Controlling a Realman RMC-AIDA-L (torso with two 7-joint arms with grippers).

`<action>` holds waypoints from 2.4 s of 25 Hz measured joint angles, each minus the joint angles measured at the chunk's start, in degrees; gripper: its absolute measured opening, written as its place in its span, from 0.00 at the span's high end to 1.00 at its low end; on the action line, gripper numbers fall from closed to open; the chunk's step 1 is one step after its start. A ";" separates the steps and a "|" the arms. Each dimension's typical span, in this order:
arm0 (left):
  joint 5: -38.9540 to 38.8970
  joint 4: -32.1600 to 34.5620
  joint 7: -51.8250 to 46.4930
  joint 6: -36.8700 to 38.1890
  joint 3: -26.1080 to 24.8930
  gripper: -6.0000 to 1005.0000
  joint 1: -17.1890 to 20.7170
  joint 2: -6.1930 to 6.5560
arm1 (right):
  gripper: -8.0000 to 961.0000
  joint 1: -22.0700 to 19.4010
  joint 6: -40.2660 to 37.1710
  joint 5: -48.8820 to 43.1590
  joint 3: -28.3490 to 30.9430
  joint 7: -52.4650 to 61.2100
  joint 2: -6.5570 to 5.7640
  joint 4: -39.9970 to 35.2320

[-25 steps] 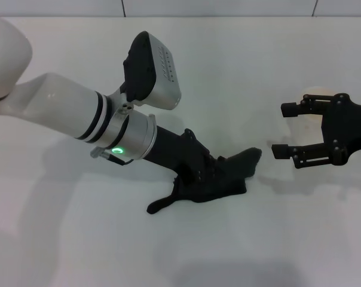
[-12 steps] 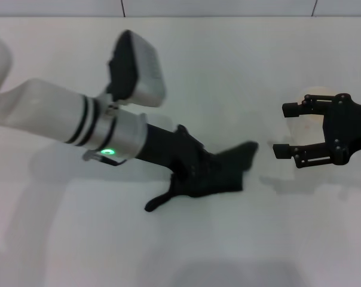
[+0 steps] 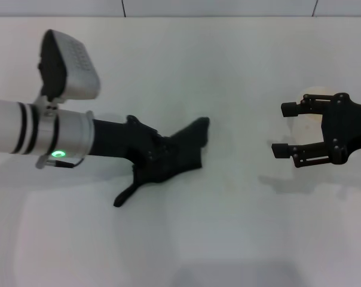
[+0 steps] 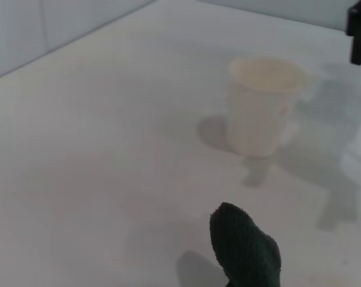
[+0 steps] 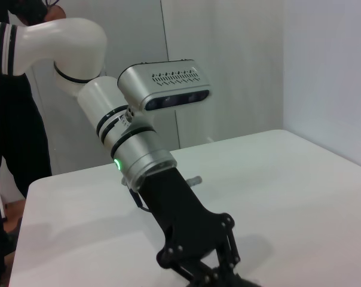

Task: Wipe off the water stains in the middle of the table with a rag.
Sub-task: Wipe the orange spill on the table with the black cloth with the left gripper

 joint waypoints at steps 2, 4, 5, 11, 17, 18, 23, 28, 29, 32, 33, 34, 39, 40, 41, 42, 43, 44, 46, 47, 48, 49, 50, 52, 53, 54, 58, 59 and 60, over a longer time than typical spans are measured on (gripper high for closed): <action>0.59 0.14 -0.05 0.12 -1.77 0.91 0.52 0.12 | 0.11 0.01 0.00 0.00 -0.01 0.02 0.00 -0.01; 1.28 0.16 -0.04 0.17 -3.30 0.91 0.69 0.12 | 0.11 0.02 0.01 0.00 -0.03 0.06 0.00 -0.01; 1.50 0.17 0.04 0.17 -3.65 0.91 0.63 0.12 | 0.11 0.02 0.01 0.00 -0.06 0.11 0.00 -0.01; 2.17 -0.86 1.71 -0.08 -3.79 0.90 -2.96 -0.66 | 0.11 0.26 0.01 0.01 -0.35 0.38 0.00 -0.05; 2.78 -5.20 4.41 -0.29 -1.85 0.90 -8.97 -2.07 | 0.11 0.30 -0.07 -0.01 -0.67 0.63 0.00 -0.07; 2.55 -6.21 4.62 -0.41 -1.29 0.90 -9.88 -2.13 | 0.11 0.32 -0.07 -0.02 -0.77 0.63 0.00 -0.06; 0.08 -9.76 6.56 -1.88 2.53 0.90 -12.59 -2.51 | 0.11 0.04 -0.25 -0.02 -0.85 0.63 0.00 -0.06; -4.64 -9.97 7.32 -4.50 9.07 0.89 -12.88 -2.49 | 0.11 -0.05 -0.27 -0.02 -0.83 0.63 0.00 0.03; -5.06 -9.97 7.47 -4.64 9.73 0.89 -12.94 -2.49 | 0.11 -0.04 -0.25 -0.02 -0.83 0.63 0.00 0.04; -6.54 -10.00 7.92 -4.99 12.45 0.89 -13.14 -2.67 | 0.11 0.05 -0.19 -0.03 -0.80 0.63 0.00 0.09; -7.58 -10.01 8.03 -5.01 13.65 0.89 -13.16 -2.70 | 0.11 0.08 -0.18 -0.03 -0.80 0.63 0.00 0.09; -8.54 -10.01 8.08 -5.03 14.68 0.89 -13.19 -2.72 | 0.11 0.08 -0.18 -0.04 -0.80 0.63 0.00 0.09; -11.49 -10.02 8.57 -5.00 18.64 0.88 -13.27 -2.68 | 0.11 0.15 -0.20 -0.07 -0.80 0.63 0.00 0.09; -11.51 -9.99 8.58 -4.91 18.88 0.88 -13.25 -2.68 | 0.11 0.19 -0.22 -0.08 -0.82 0.63 0.00 0.08; -11.54 -9.84 8.55 -4.75 19.06 0.88 -13.18 -2.68 | 0.11 0.24 -0.24 -0.09 -0.85 0.63 0.00 0.07; -11.58 -9.78 8.55 -4.65 19.12 0.88 -13.10 -2.68 | 0.11 0.26 -0.26 -0.09 -0.87 0.63 0.00 0.07; -11.61 -9.74 8.56 -4.62 19.15 0.88 -13.00 -2.69 | 0.11 0.30 -0.27 -0.09 -0.88 0.63 0.00 0.07; -11.62 -9.77 8.56 -4.70 19.15 0.88 -12.92 -2.68 | 0.11 0.32 -0.29 -0.09 -0.88 0.63 0.00 0.07; -11.64 -9.96 8.55 -5.01 19.14 0.88 -12.78 -2.59 | 0.11 0.36 -0.29 -0.09 -0.92 0.63 0.00 0.02; -11.58 -10.06 8.53 -5.03 19.00 0.88 -12.73 -2.45 | 0.11 0.36 -0.29 -0.09 -0.94 0.63 0.00 0.01; -11.52 -10.12 8.52 -5.07 18.92 0.88 -12.72 -2.40 | 0.11 0.37 -0.29 -0.09 -0.96 0.63 0.00 -0.03; -11.39 -10.34 8.53 -5.22 18.78 0.88 -12.69 -2.32 | 0.11 0.37 -0.29 -0.09 -0.97 0.63 0.00 -0.04; -11.28 -10.50 8.55 -5.38 18.69 0.88 -12.67 -2.28 | 0.11 0.37 -0.28 -0.09 -0.98 0.64 0.00 -0.04; -11.02 -11.12 8.55 -6.33 18.54 0.88 -12.67 -2.08 | 0.11 0.37 -0.28 -0.09 -0.98 0.70 0.00 -0.05; -10.96 -11.37 8.57 -6.80 18.46 0.88 -12.67 -2.00 | 0.11 0.37 -0.26 -0.09 -0.98 0.73 0.00 -0.06; -10.89 -11.59 8.58 -7.22 18.39 0.87 -12.68 -1.91 | 0.11 0.37 -0.22 -0.09 -0.98 0.76 0.00 -0.06; -9.50 -11.89 8.46 -8.72 17.48 0.87 -12.73 -1.69 | 0.11 0.37 -0.19 -0.08 -0.98 0.79 0.00 -0.07; -8.75 -11.93 8.38 -8.86 16.83 0.87 -12.73 -1.66 | 0.11 0.37 -0.19 -0.08 -0.98 0.79 0.00 -0.07; -7.52 -11.98 8.30 -8.86 15.40 0.87 -12.74 -1.66 | 0.11 0.37 -0.19 -0.08 -0.98 0.81 0.00 -0.06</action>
